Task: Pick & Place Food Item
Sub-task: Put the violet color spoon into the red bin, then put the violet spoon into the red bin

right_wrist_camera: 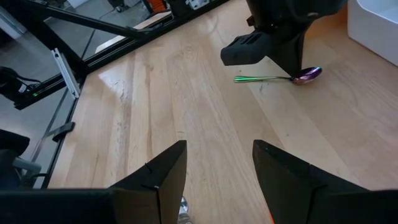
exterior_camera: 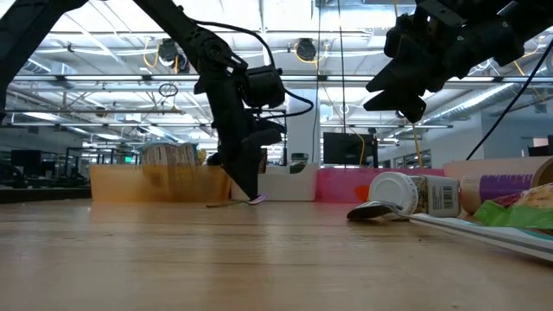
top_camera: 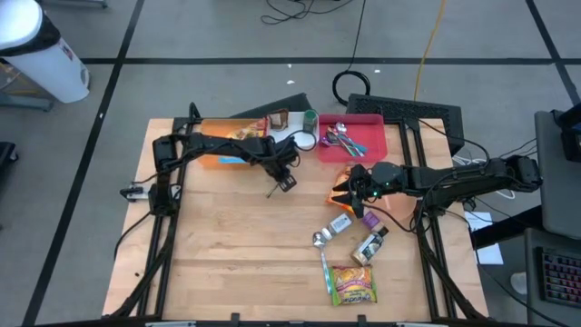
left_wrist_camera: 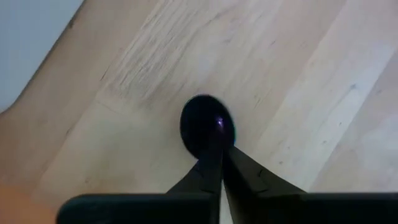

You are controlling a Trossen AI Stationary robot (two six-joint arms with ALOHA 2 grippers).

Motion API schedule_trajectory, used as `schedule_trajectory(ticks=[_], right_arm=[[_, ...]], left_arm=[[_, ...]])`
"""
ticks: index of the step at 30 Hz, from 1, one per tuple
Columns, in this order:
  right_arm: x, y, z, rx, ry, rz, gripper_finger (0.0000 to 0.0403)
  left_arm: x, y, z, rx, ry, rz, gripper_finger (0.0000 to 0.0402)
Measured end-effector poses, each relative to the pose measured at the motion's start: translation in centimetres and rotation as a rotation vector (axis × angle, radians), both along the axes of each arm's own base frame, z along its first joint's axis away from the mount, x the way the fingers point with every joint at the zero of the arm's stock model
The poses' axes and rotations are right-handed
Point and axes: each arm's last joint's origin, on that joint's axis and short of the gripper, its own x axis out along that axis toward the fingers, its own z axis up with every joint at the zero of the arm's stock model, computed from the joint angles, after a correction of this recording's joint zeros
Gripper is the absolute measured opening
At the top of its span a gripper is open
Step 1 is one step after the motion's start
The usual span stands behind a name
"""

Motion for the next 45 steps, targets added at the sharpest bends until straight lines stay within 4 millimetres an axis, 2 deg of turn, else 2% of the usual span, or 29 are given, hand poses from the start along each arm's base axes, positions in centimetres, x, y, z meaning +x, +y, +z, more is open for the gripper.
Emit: schedule_trajectory(ticks=[8,13,21,26,32,45], right_arm=[[0.0,0.0,0.0,0.002,0.001,0.001,0.0176],[0.0,0.0,0.0,0.002,0.001,0.002,0.0176],[0.0,0.0,0.0,0.003,0.002,0.002,0.0176],[0.0,0.0,0.0,0.003,0.002,0.002,0.0176],[0.0,0.0,0.0,0.003,0.002,0.002,0.0176],[0.0,0.0,0.0,0.003,0.003,0.002,0.0176]], left_arm=[[1.8,0.7,2.9,0.046,-0.096,-0.029,0.0053],[2.6,1.3,5.1,0.097,-0.143,-0.081,0.0098],[0.8,4.2,5.0,-0.011,-0.090,0.004,0.0213],[0.5,4.8,4.9,0.042,-0.060,-0.007,0.0253],[0.7,4.2,4.9,0.105,-0.036,-0.051,0.0263],[1.3,1.5,3.9,0.179,0.021,-0.048,0.0229]])
